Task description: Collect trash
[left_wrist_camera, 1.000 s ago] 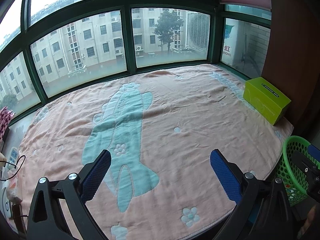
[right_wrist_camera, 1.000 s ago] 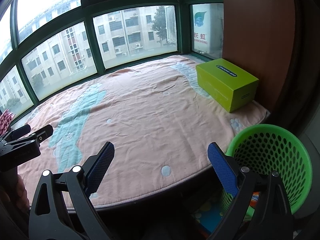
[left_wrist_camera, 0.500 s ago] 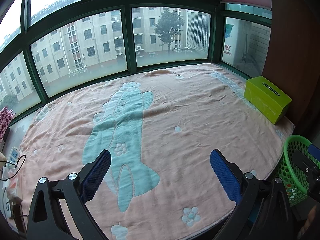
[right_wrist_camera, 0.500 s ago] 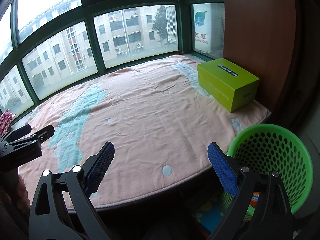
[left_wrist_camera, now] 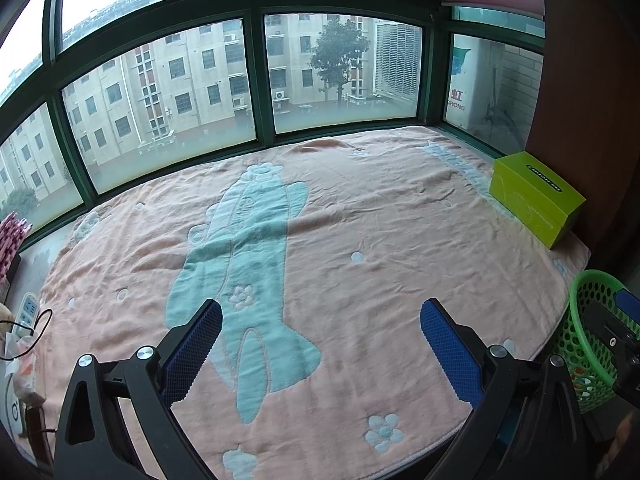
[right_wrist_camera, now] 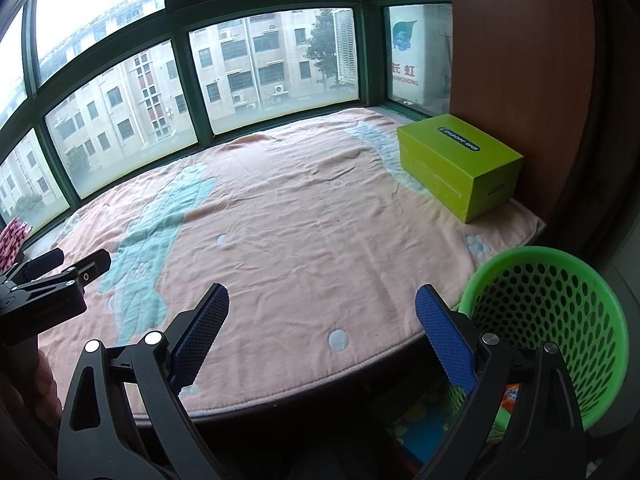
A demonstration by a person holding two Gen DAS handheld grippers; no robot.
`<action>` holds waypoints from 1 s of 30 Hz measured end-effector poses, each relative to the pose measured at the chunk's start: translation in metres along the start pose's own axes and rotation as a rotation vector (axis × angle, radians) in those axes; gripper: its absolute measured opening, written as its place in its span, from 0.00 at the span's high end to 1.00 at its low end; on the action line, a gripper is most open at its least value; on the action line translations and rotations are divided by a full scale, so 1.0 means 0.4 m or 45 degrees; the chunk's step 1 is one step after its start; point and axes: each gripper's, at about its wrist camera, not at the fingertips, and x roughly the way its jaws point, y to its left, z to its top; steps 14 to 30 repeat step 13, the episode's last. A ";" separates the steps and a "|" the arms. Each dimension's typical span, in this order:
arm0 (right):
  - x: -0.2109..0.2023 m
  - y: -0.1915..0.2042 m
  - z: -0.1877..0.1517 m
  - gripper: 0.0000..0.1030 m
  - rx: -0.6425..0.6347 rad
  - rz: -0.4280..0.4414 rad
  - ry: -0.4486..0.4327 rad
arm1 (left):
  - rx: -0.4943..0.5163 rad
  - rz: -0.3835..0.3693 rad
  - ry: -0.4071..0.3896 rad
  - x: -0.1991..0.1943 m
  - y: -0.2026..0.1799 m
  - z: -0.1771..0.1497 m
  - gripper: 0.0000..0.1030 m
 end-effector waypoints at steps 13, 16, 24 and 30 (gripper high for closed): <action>0.007 0.004 -0.002 0.09 0.001 0.012 0.007 | 0.003 0.003 0.006 0.002 0.004 0.004 0.07; 0.007 0.004 -0.002 0.09 0.001 0.012 0.007 | 0.003 0.003 0.006 0.002 0.004 0.004 0.07; 0.007 0.004 -0.002 0.09 0.001 0.012 0.007 | 0.003 0.003 0.006 0.002 0.004 0.004 0.07; 0.007 0.004 -0.002 0.09 0.001 0.012 0.007 | 0.003 0.003 0.006 0.002 0.004 0.004 0.07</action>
